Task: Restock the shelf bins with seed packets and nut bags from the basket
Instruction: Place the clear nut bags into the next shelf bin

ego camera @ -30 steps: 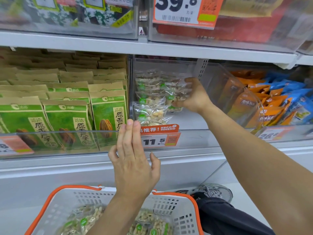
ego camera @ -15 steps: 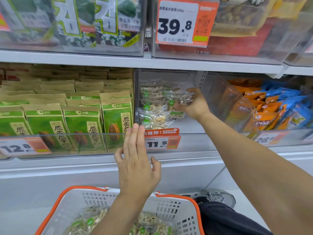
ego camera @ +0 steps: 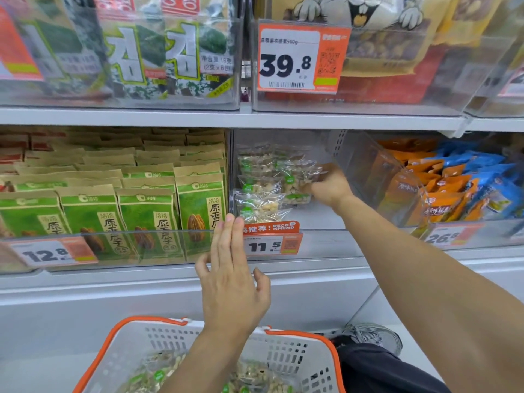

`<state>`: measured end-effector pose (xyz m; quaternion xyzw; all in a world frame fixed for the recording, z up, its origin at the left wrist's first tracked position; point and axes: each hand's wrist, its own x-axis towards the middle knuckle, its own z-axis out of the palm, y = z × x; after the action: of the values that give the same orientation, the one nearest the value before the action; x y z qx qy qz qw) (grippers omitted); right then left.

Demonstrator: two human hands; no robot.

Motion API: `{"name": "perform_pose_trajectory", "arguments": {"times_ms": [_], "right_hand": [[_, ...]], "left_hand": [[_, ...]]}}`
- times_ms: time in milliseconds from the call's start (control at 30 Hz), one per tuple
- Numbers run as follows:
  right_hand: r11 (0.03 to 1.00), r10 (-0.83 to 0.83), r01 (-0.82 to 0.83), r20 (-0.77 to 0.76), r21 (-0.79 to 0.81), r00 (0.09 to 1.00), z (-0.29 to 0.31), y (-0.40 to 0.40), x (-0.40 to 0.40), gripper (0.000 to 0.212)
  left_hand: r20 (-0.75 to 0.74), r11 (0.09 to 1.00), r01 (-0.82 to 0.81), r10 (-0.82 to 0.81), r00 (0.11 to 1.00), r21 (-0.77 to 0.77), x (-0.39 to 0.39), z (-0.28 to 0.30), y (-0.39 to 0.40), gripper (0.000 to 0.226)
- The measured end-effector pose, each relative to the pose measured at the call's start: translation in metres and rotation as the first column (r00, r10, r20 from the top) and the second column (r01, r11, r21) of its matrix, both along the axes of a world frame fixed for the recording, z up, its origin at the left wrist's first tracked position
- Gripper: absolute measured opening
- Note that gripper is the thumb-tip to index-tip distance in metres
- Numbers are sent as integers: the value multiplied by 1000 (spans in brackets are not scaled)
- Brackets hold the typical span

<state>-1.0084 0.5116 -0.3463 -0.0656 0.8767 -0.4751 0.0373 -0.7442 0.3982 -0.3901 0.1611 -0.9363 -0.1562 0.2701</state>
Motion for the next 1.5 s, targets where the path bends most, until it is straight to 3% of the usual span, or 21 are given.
{"name": "perform_pose_trajectory", "arguments": {"times_ms": [100,233,300,433,500,567,667,733,833,933,1033,1133,1233,1333,1500], "right_hand": [[992,9,-9,-1,123,1000,10,0,6,44],[973,-9,19,-45,229,999,30,13,21,70],[967,-22,59,-151,249,988,40,23,38,70],[986,-6,87,-485,144,875,48,36,103,37],[1000,-6,20,-593,18,805,46,37,149,25],[995,27,-82,-607,-64,794,28,34,192,19],[974,166,-215,-412,-75,896,-38,23,242,18],[949,312,-314,-118,2,943,-100,17,267,17],[849,419,-491,320,193,850,-188,15,294,30],[724,419,-603,482,334,770,-245,20,314,51],[748,355,-547,470,375,808,-273,26,322,66],[836,265,-398,357,378,896,-282,28,314,76],[784,290,-466,422,410,859,-287,25,297,85],[688,341,-611,569,392,748,-298,21,294,94],[654,344,-671,652,350,675,-307,24,322,96]], "left_hand": [[15,1000,11,-11,1000,5,2,1,-2,91],[-5,999,53,-53,999,6,2,4,-5,90],[-111,993,103,-96,989,62,5,6,-4,86],[-395,927,196,-57,917,320,26,-9,-10,58],[-330,889,181,-35,943,421,44,-42,-19,46],[-114,872,106,-58,992,478,67,-92,-27,37],[239,912,-5,-102,966,411,115,-168,-36,32],[502,914,-106,-115,857,392,149,-207,-38,41],[700,914,-171,-152,698,369,190,-240,-38,56],[757,910,-159,-210,619,383,211,-254,-35,55],[804,916,-171,-215,554,363,221,-262,-35,53],[700,888,-223,-141,700,403,218,-260,-33,44],[492,846,-328,91,866,420,201,-243,-37,35],[388,816,-385,217,896,432,180,-231,-52,46],[478,729,-505,275,834,462,155,-223,-72,58]]}}
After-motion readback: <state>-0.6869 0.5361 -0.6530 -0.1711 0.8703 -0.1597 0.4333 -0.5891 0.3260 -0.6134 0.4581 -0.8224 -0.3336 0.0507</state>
